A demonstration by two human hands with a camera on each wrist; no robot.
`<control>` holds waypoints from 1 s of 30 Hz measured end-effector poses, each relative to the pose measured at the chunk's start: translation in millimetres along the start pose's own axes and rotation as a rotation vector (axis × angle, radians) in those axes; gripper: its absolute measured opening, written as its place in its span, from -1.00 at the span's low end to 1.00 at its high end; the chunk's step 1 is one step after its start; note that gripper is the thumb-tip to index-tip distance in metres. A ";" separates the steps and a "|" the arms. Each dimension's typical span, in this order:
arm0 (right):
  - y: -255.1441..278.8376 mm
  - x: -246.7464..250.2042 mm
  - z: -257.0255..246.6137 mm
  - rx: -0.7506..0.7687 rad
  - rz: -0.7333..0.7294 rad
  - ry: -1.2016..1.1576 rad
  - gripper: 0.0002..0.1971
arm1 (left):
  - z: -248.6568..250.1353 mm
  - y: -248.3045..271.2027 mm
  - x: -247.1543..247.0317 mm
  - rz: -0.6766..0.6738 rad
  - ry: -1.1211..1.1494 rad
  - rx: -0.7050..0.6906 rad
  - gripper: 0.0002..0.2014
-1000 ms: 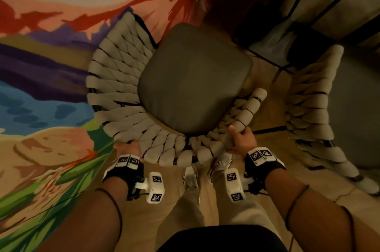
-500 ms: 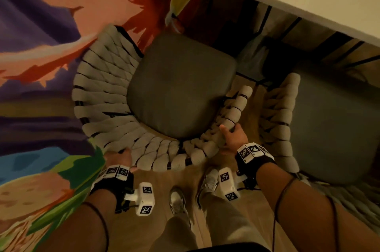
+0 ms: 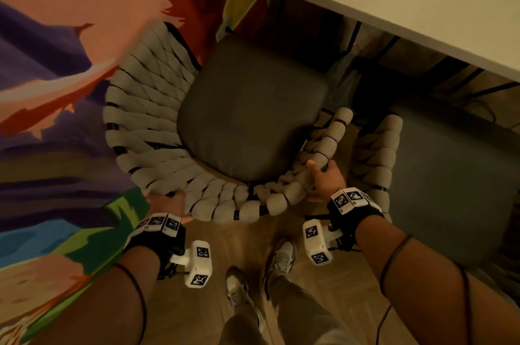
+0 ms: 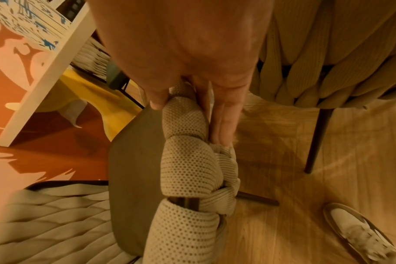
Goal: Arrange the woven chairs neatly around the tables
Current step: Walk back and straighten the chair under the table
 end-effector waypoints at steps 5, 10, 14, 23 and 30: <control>-8.4 13.1 -14.2 0.011 0.010 -0.029 -0.51 | 17.5 2.8 -14.5 -0.085 0.073 0.017 -0.50; -17.8 29.7 -31.3 0.034 0.024 -0.083 -0.53 | 32.9 0.7 -32.7 -0.090 0.082 0.016 -0.41; -22.1 32.9 -34.4 0.046 -0.002 -0.085 -0.56 | 40.9 -6.7 -37.9 -0.102 0.087 0.059 -0.28; -19.8 30.3 -34.5 0.059 0.004 -0.103 -0.58 | 42.0 2.6 -39.0 -0.076 0.153 0.060 -0.29; -17.9 36.1 -26.9 0.070 0.039 -0.077 -0.57 | 24.2 7.6 -40.3 -0.063 0.041 0.025 -0.38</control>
Point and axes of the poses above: each hand's wrist, its own y-axis away from the middle knuckle, its own x-axis out of the back of the hand, z = x × y, the point moved 1 cm from there along -y, towards the middle knuckle, and after that the axes turned 2 degrees about -y, right-handed, at the moved point
